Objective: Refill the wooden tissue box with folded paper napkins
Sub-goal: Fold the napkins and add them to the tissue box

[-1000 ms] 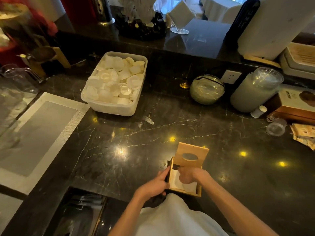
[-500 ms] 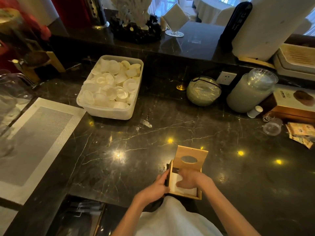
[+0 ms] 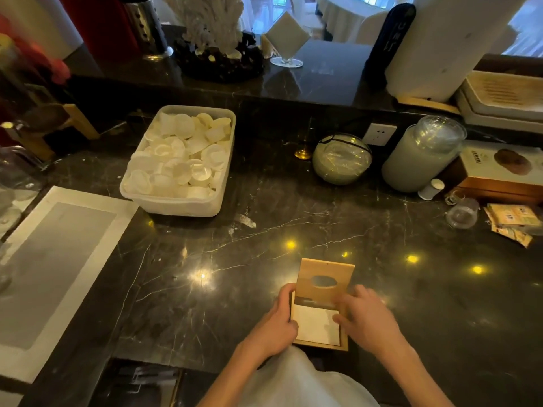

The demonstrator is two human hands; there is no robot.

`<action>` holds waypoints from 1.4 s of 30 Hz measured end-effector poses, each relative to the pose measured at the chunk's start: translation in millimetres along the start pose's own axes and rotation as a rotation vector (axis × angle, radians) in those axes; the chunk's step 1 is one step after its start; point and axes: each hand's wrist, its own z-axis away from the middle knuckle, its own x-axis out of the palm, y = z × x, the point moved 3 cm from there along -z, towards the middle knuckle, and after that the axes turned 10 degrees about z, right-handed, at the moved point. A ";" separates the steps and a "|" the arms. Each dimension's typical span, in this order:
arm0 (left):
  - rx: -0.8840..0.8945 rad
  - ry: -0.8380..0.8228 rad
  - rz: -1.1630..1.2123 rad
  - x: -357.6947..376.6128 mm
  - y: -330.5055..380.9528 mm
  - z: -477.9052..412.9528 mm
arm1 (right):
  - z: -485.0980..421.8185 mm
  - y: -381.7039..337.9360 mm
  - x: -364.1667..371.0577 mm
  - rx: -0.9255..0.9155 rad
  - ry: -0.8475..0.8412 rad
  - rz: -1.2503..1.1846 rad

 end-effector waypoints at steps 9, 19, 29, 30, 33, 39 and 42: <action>-0.058 -0.037 -0.535 4.4 35.4 -25.2 | -23.7 -2.1 26.6 0.074 -0.300 0.026; -0.216 -0.168 -0.679 9.8 19.5 -49.1 | -29.7 -4.8 34.7 0.134 -0.376 0.022; -0.208 -0.134 -0.666 12.2 15.9 -47.1 | -32.5 -1.3 43.2 0.107 -0.346 -0.075; -0.209 -0.134 -0.661 12.1 15.2 -46.3 | -32.2 -1.3 43.6 0.109 -0.342 -0.076; -0.200 -0.125 -0.668 12.8 13.9 -44.2 | -31.5 -1.9 44.4 0.111 -0.339 -0.071; -0.187 -0.118 -0.680 12.5 8.4 -46.2 | -29.6 -2.6 48.6 0.117 -0.314 -0.079; -0.182 -0.134 -0.720 10.6 10.1 -48.7 | -28.5 -1.8 48.1 0.107 -0.312 -0.093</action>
